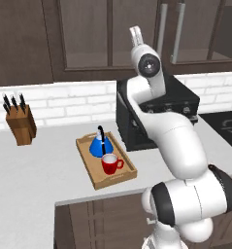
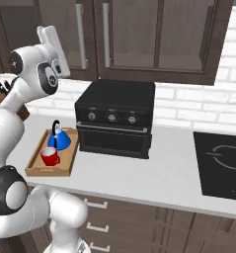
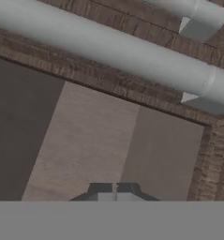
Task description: Pick the kettle from the counter and place it on the tray. Then pick the mug from the cabinet and place it on the tray. Then close the cabinet doors.
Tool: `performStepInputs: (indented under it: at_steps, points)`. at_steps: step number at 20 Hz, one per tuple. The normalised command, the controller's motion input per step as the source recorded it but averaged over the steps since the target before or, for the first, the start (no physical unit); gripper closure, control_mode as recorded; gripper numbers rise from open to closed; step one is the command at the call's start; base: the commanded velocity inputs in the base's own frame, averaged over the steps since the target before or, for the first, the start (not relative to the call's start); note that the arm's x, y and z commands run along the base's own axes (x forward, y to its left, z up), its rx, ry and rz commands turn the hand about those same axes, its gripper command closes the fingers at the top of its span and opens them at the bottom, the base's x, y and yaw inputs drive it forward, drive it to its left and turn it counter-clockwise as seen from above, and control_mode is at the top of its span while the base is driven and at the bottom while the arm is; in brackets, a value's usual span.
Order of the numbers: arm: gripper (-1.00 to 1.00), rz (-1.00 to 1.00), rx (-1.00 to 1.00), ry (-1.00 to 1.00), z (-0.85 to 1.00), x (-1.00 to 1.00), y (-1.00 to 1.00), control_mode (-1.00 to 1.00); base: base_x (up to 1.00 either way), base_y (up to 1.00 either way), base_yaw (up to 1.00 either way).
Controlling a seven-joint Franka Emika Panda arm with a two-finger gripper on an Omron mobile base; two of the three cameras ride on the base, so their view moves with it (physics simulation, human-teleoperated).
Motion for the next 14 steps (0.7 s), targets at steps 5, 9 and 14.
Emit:
performStepInputs:
  at_steps: [5, 9, 14]
  points:
    - [1.0, 0.03, 0.0, 0.01, -0.07, 0.7, 0.0, -1.0, 0.0, 0.0, 0.0]
    - [1.0, 0.01, 0.0, 0.0, -0.27, 0.75, 0.0, -1.0, 0.0, 0.0, 0.0]
    - [1.0, 0.01, 0.0, 0.0, -0.24, 0.7, 0.0, -1.0, 0.0, 0.0, 0.0]
